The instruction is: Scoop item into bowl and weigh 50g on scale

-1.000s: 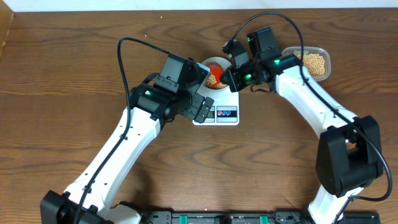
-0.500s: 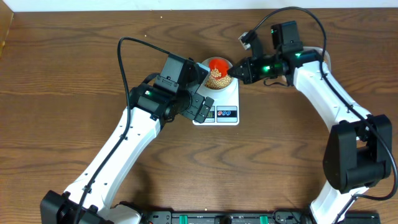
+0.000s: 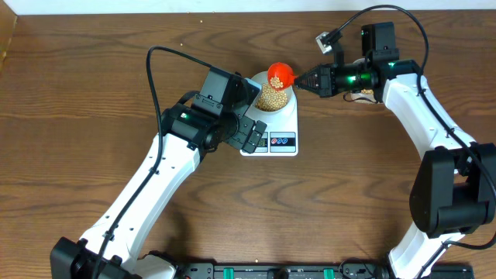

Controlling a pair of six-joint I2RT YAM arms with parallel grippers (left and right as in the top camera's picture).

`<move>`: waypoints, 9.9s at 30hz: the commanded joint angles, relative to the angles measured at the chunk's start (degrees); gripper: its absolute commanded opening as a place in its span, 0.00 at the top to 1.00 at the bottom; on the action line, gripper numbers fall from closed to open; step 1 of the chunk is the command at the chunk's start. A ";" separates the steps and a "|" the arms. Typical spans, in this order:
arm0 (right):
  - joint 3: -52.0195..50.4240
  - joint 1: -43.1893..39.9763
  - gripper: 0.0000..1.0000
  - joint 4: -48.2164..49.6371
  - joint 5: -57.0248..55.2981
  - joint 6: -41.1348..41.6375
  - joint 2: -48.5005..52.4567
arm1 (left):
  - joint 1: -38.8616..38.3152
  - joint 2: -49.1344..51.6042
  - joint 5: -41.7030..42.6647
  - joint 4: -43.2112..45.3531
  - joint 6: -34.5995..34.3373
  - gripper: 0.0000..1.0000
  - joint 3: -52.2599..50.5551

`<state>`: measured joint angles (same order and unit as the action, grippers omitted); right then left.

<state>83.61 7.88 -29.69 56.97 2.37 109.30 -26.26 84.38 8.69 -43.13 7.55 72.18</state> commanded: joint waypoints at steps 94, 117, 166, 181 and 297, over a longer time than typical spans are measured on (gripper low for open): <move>0.76 12.02 0.99 -4.00 -34.29 -9.05 -7.82 | 0.22 0.35 0.09 -0.15 0.35 0.02 0.04; 0.76 12.09 0.99 -4.22 -34.58 -12.35 -7.82 | 0.22 0.35 0.09 -0.15 0.35 0.02 0.04; 0.76 12.48 0.99 -4.04 -38.10 -24.13 -7.82 | 0.22 0.35 0.09 -0.13 0.35 0.02 0.04; 0.74 10.86 0.99 -4.39 -27.34 -7.06 -7.80 | 0.20 0.35 0.09 -0.15 0.35 0.02 0.04; 0.70 11.19 0.99 -6.47 -31.54 -8.44 -9.79 | 0.20 0.35 0.09 -0.15 0.35 0.02 0.04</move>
<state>83.68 17.91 -36.58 23.88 -5.63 99.74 -26.26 84.38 8.69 -43.13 7.55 72.18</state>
